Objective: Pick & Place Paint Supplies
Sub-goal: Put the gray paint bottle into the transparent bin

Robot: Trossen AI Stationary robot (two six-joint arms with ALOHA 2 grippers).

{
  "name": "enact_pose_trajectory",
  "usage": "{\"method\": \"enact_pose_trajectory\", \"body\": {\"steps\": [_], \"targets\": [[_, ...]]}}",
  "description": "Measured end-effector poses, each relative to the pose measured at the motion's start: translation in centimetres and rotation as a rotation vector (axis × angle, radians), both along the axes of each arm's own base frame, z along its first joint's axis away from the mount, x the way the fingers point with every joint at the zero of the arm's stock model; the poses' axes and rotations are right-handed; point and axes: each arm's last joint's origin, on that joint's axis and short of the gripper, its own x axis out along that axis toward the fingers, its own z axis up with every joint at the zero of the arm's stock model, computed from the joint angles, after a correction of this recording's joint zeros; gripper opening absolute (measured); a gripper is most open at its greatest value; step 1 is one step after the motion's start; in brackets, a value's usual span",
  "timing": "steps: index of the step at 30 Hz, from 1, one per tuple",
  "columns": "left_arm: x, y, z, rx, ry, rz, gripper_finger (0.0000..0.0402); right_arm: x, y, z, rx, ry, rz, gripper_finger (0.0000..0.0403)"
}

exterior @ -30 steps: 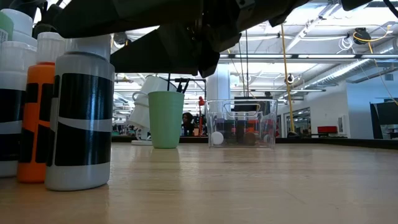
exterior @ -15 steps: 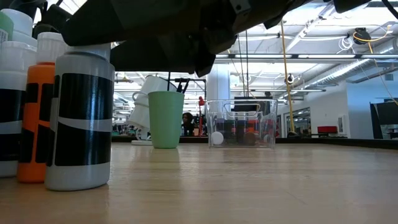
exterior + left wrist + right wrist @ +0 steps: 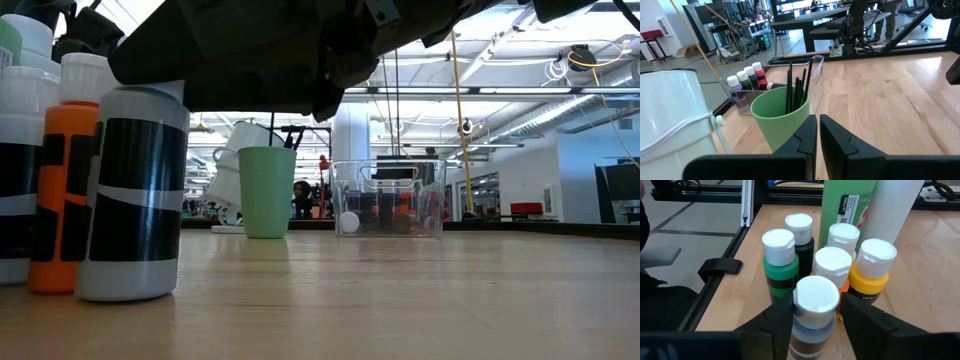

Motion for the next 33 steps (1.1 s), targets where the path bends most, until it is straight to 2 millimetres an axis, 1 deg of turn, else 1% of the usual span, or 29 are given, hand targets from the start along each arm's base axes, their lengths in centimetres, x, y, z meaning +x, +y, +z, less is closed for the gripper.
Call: {"method": "enact_pose_trajectory", "body": {"steps": [6, 9, 12, 18, 22, 26, 31, 33], "targets": [[0.0, 0.0, 0.0, 0.001, 0.001, 0.000, 0.0026, 0.0, 0.0, 0.0, -0.015, -0.001, 0.006, 0.0106], [0.0, 0.0, 0.0, 0.001, 0.001, 0.000, 0.0026, 0.0, 0.0, 0.0, -0.019, -0.004, 0.013, 0.0104], [0.0, 0.0, 0.0, 0.002, 0.004, 0.000, 0.0026, -0.2, 0.0, 1.1, -0.018, -0.016, 0.059, 0.0104], [0.0, 0.0, -0.1, 0.012, 0.010, -0.001, 0.0026, -1.2, -0.5, 5.7, -0.019, -0.065, 0.101, 0.0108], [0.0, 0.0, -0.1, 0.012, 0.010, -0.001, 0.0026, -3.1, -1.6, 10.4, -0.080, -0.088, 0.081, 0.0107], [0.0, 0.0, -0.1, 0.012, 0.011, -0.001, 0.0026, -5.7, -4.1, 15.0, -0.225, -0.092, -0.088, 0.0105], [0.0, 0.0, -0.1, 0.012, 0.011, -0.001, 0.0026, -8.3, -8.1, 19.6, -0.314, -0.122, -0.296, 0.0109], [0.0, 0.0, -0.1, 0.012, 0.011, -0.001, 0.0026, -9.0, -10.0, 20.9, -0.330, -0.125, -0.361, 0.0109]]}}
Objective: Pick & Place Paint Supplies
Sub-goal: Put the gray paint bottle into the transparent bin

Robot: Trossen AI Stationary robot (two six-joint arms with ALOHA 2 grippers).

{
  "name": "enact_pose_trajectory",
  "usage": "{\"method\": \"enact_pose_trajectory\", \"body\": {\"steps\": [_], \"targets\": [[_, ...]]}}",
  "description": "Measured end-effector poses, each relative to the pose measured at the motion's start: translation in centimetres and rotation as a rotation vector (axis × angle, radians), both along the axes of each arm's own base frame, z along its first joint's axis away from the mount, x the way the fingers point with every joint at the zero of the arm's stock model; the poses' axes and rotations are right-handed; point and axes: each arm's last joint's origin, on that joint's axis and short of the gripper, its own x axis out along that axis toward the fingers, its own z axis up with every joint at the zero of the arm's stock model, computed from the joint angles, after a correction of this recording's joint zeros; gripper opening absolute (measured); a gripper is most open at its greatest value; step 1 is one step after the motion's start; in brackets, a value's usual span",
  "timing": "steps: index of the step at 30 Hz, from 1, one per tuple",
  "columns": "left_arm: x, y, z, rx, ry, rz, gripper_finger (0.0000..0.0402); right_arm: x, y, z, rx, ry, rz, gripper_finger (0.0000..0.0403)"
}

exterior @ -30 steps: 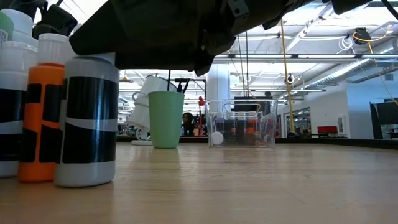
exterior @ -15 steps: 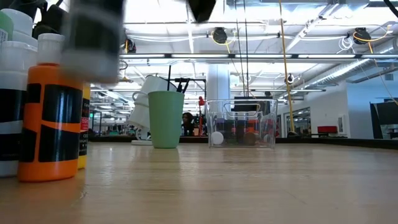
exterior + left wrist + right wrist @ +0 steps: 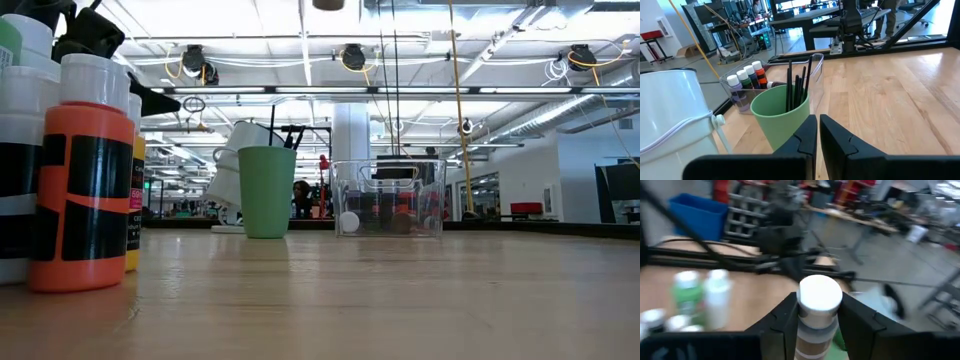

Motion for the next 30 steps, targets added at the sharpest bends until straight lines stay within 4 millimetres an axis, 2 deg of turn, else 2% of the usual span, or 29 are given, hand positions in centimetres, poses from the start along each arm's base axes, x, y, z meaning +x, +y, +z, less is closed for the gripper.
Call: {"method": "enact_pose_trajectory", "body": {"steps": [5, 10, 12, 15, 20, 25, 30], "targets": [[0.0, 0.0, 0.0, -0.001, 0.000, 0.000, 0.0026, -0.2, -5.1, 1.3, -0.022, 0.013, -0.136, 0.0106], [0.0, 0.0, 0.0, 0.000, 0.000, 0.000, 0.0026, 0.3, -10.6, 0.7, -0.035, 0.085, -0.258, 0.0108], [0.0, 0.0, 0.0, 0.005, 0.001, -0.001, 0.0026, 0.6, -12.9, -0.5, 0.010, 0.093, -0.249, 0.0106], [0.0, 0.0, -0.1, 0.007, 0.009, -0.001, 0.0026, 0.6, -15.9, -3.5, 0.057, 0.088, -0.254, 0.0106], [0.0, 0.0, -0.3, 0.001, 0.033, 0.000, 0.0026, -0.7, -20.1, -8.4, 0.066, 0.121, -0.340, 0.0106], [0.0, 0.0, -0.3, -0.001, 0.034, 0.000, 0.0026, -2.0, -22.7, -11.1, 0.130, 0.026, -0.242, 0.0108], [0.0, 0.0, -0.3, 0.024, 0.040, -0.003, 0.0026, -4.1, -25.0, -13.5, 0.115, 0.025, -0.226, 0.0107]]}}
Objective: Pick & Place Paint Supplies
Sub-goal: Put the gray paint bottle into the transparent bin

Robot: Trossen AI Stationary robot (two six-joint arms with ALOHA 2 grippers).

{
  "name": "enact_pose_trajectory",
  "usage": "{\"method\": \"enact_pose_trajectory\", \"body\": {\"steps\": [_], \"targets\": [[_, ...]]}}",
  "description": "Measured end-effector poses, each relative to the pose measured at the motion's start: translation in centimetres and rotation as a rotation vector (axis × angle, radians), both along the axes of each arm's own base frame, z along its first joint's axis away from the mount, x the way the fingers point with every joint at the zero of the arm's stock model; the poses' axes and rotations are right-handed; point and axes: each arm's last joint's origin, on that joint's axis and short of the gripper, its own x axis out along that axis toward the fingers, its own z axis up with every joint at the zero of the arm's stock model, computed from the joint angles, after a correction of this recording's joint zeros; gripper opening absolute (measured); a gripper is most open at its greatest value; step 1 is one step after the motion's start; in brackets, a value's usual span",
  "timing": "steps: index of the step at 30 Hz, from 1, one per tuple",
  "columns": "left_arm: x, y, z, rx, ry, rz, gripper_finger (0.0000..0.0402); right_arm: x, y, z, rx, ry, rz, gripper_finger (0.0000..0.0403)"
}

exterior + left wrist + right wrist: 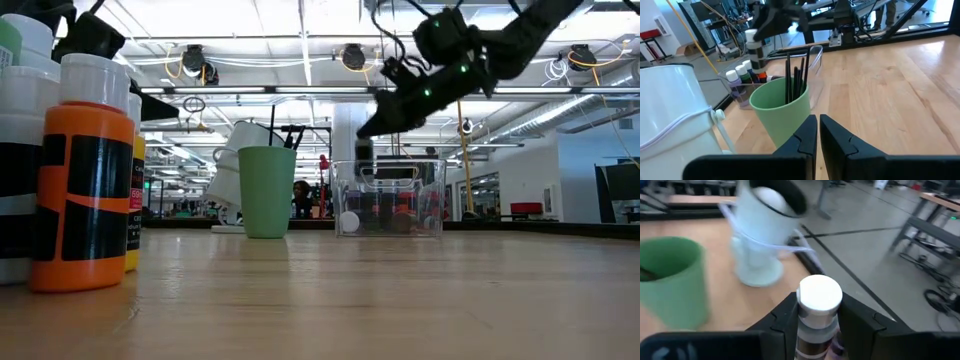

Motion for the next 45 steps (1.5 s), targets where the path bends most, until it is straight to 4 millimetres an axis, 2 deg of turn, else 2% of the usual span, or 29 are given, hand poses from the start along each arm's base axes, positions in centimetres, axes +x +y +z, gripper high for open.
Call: {"method": "enact_pose_trajectory", "body": {"steps": [6, 16, 30, 37, 41, 45], "targets": [[0.0, 0.0, 0.2, 0.042, -0.016, -0.006, 0.0026, -1.8, -1.3, -1.8, 0.048, -0.044, 0.006, 0.0108], [0.1, 0.0, 0.9, 0.055, -0.084, -0.007, 0.0026, -2.1, -1.3, -4.3, 0.110, -0.061, -0.030, 0.0110], [0.1, 0.0, 1.4, 0.031, -0.142, -0.004, 0.0026, -2.2, -2.2, -5.0, 0.106, -0.056, -0.050, 0.0111], [0.1, 0.0, 1.5, 0.060, -0.139, -0.006, 0.0026, -2.5, -2.5, -5.2, 0.085, -0.007, 0.109, 0.0109], [0.1, 0.0, 1.7, 0.057, -0.162, -0.004, 0.0026, -2.8, -3.0, -5.4, 0.131, -0.013, 0.080, 0.0110], [0.1, 0.0, 1.7, 0.058, -0.161, -0.004, 0.0026, -2.5, -3.0, -6.7, 0.193, 0.000, 0.069, 0.0109]]}}
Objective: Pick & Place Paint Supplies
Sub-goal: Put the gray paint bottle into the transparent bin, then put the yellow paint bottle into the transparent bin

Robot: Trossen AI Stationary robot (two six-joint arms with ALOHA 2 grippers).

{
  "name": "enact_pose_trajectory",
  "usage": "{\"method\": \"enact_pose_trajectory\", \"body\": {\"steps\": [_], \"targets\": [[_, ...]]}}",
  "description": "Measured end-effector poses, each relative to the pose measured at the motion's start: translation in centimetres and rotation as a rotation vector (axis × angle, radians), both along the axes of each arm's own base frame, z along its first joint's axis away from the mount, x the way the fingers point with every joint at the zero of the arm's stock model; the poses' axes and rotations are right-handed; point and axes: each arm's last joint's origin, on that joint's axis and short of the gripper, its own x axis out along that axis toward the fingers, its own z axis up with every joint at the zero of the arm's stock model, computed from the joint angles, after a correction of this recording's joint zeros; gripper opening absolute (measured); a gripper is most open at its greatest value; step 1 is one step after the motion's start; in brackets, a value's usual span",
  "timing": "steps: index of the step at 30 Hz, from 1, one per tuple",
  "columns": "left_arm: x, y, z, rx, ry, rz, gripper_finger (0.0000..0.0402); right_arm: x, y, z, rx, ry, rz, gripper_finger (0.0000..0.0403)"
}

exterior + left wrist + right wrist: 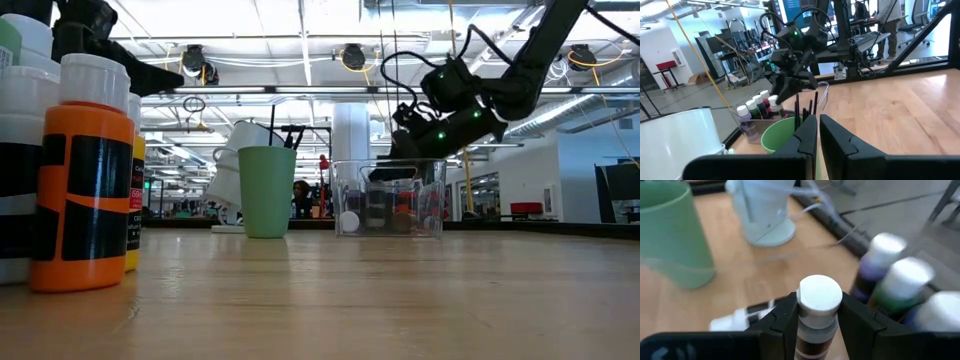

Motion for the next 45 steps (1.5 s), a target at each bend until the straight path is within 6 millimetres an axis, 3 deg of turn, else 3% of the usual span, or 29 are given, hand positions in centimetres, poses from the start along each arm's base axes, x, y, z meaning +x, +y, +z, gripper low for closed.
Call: {"method": "enact_pose_trajectory", "body": {"steps": [8, 15, 20, 25, 29, 32, 36, 42, 45], "targets": [[0.0, 0.0, 0.0, 0.010, 0.004, 0.017, 0.0026, 1.0, -0.8, -2.2, 0.002, -0.049, -0.020, 0.0110], [0.0, 0.1, 0.0, 0.023, 0.008, 0.027, 0.0026, 1.1, -0.8, -2.4, -0.009, -0.057, -0.020, 0.0131], [0.0, 0.1, 0.0, 0.025, 0.008, 0.027, 0.0026, 1.0, -0.6, -1.5, -0.021, -0.072, -0.064, 0.0171], [0.0, 0.1, 0.0, 0.025, 0.009, 0.027, 0.0026, 0.7, -0.2, 0.6, -0.059, -0.123, -0.078, 0.0213], [0.0, 0.1, -0.1, 0.026, 0.015, 0.027, 0.0026, 0.1, 0.7, 3.6, -0.096, -0.194, -0.057, 0.0235], [0.0, 0.1, -0.1, 0.027, 0.017, 0.027, 0.0026, -0.8, 2.4, 6.6, -0.106, -0.253, 0.042, 0.0238], [0.0, 0.1, -0.1, 0.026, 0.017, 0.027, 0.0026, -1.8, 6.7, 9.0, -0.096, -0.278, 0.262, 0.0209], [0.0, 0.1, -0.1, 0.020, 0.012, 0.027, 0.0026, -3.1, 14.4, 6.5, -0.155, -0.357, 0.541, 0.0104], [0.0, 0.1, 0.0, 0.018, 0.002, 0.027, 0.0026, -3.8, 17.7, 3.5, -0.165, -0.340, 0.676, 0.0056]]}}
